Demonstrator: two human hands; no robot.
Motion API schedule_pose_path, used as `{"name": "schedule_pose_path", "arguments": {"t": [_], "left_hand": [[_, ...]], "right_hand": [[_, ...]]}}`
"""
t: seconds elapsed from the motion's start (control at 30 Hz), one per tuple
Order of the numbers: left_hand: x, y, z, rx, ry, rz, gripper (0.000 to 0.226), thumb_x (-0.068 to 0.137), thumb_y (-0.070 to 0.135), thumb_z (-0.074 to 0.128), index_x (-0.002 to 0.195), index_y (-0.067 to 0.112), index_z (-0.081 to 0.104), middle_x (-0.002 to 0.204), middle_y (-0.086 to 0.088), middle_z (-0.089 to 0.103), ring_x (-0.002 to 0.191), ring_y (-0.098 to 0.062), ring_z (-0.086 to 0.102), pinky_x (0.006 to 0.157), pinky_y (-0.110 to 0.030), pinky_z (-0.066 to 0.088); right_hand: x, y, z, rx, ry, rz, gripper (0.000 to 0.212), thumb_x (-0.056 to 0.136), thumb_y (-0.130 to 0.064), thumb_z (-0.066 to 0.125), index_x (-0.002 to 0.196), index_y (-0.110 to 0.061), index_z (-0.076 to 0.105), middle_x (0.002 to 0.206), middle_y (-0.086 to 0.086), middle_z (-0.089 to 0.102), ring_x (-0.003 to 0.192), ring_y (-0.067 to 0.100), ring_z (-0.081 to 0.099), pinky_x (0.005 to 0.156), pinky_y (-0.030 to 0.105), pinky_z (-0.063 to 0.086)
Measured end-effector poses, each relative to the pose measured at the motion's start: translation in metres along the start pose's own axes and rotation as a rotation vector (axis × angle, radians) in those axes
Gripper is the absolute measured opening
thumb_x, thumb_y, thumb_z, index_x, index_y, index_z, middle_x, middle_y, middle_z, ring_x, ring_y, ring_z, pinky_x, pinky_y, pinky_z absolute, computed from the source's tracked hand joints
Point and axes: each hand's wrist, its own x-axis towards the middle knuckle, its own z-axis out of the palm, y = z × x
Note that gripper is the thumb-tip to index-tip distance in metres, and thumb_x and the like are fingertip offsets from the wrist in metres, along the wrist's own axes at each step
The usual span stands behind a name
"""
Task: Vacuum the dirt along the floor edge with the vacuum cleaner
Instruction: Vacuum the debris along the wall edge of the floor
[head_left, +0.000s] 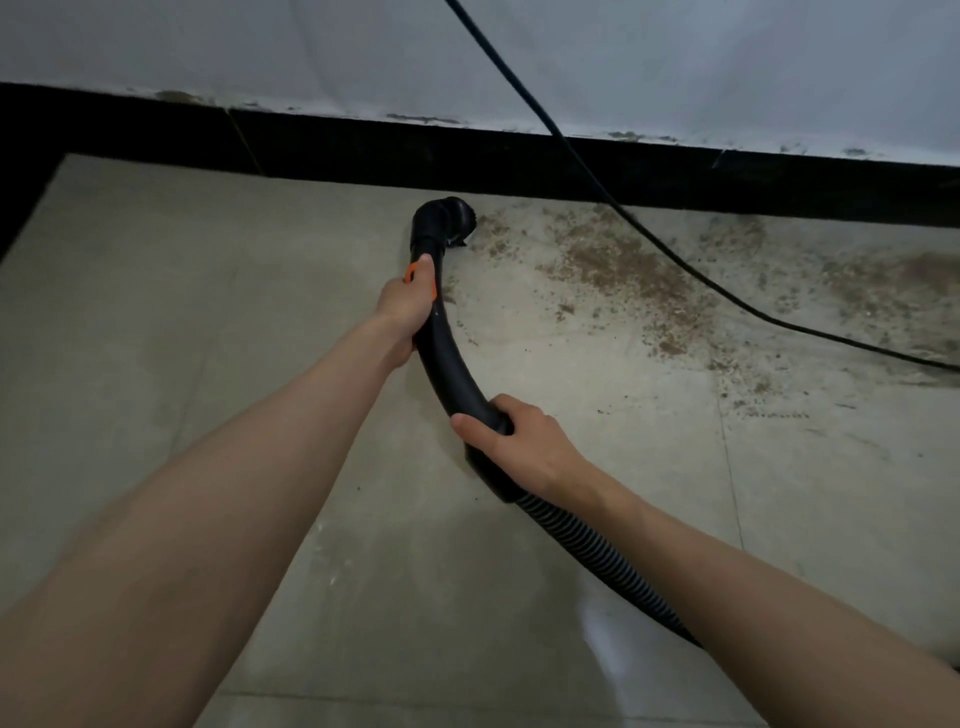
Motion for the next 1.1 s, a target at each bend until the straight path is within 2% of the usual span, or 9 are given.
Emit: {"name": "schedule_pose_path", "arguments": {"t": [0.07,0.2,0.3,0.43,0.6,0.73,0.9,1.03,1.1], "left_hand": [[0.004,0.001,0.005,0.015,0.019,0.013,0.06,0.099,0.05,0.035,0.127,-0.001,0.049,0.109,-0.016,0.059,0.091,-0.026,0.056,0.092,-0.041,0.051],[0.001,-0.003,0.009,0.077,-0.015,0.016,0.066,0.097,0.057,0.031,0.129,0.001,0.046,0.11,-0.011,0.057,0.096,-0.025,0.056,0.083,-0.036,0.05],[-0.004,-0.005,0.015,0.099,-0.047,0.008,0.063,0.098,0.054,0.032,0.133,0.003,0.042,0.123,-0.014,0.055,0.109,-0.029,0.056,0.087,-0.04,0.05],[-0.011,0.001,0.029,0.098,-0.106,-0.014,0.06,0.101,0.049,0.029,0.138,0.003,0.038,0.132,-0.018,0.053,0.117,-0.033,0.054,0.093,-0.043,0.049],[-0.018,0.005,0.05,0.161,-0.184,-0.024,0.062,0.101,0.05,0.027,0.136,0.001,0.039,0.123,-0.018,0.055,0.115,-0.033,0.055,0.085,-0.039,0.05],[-0.021,0.012,0.063,0.189,-0.217,-0.004,0.058,0.102,0.047,0.029,0.132,-0.001,0.043,0.116,-0.017,0.057,0.106,-0.03,0.057,0.079,-0.036,0.048],[-0.025,0.007,0.051,0.102,-0.064,0.054,0.053,0.1,0.045,0.037,0.13,0.002,0.046,0.102,-0.008,0.057,0.089,-0.023,0.057,0.075,-0.033,0.049],[-0.031,-0.011,0.017,0.145,0.169,0.063,0.058,0.099,0.048,0.033,0.134,0.003,0.04,0.104,-0.009,0.055,0.08,-0.02,0.054,0.059,-0.028,0.041],[-0.033,-0.02,0.0,0.154,0.187,0.042,0.062,0.099,0.051,0.031,0.136,0.002,0.037,0.111,-0.012,0.055,0.087,-0.024,0.055,0.069,-0.032,0.046]], "right_hand": [[0.002,-0.001,0.001,0.007,0.049,0.0,0.032,0.089,-0.056,0.056,0.092,-0.024,0.056,0.087,0.0,0.069,0.08,0.018,0.066,0.078,0.038,0.056],[0.012,-0.006,-0.001,-0.074,0.107,0.016,0.036,0.089,-0.057,0.054,0.093,-0.021,0.057,0.09,0.002,0.07,0.083,0.022,0.066,0.08,0.04,0.054],[0.023,-0.009,-0.009,-0.078,0.131,0.024,0.037,0.089,-0.058,0.054,0.094,-0.022,0.058,0.09,0.002,0.07,0.084,0.022,0.066,0.081,0.041,0.055],[0.027,-0.003,-0.017,-0.061,0.161,0.048,0.038,0.088,-0.058,0.054,0.094,-0.022,0.058,0.09,0.002,0.07,0.084,0.023,0.066,0.082,0.043,0.054],[0.02,0.009,-0.022,-0.037,0.234,0.072,0.033,0.088,-0.056,0.054,0.09,-0.023,0.055,0.084,0.0,0.066,0.082,0.023,0.064,0.076,0.039,0.054],[0.015,0.011,-0.03,0.024,0.274,0.077,0.028,0.089,-0.054,0.055,0.088,-0.026,0.056,0.084,0.001,0.067,0.081,0.023,0.065,0.077,0.041,0.054],[0.005,0.001,-0.028,-0.045,0.261,0.019,0.032,0.088,-0.053,0.055,0.09,-0.021,0.058,0.083,0.001,0.068,0.08,0.023,0.065,0.076,0.039,0.055],[0.0,-0.015,-0.009,-0.064,0.124,-0.041,0.035,0.088,-0.057,0.055,0.088,-0.022,0.058,0.084,0.002,0.069,0.078,0.022,0.066,0.075,0.042,0.056],[-0.003,-0.021,0.002,-0.058,0.079,-0.047,0.035,0.088,-0.058,0.055,0.083,-0.023,0.055,0.083,0.002,0.069,0.075,0.021,0.066,0.074,0.042,0.057]]}}
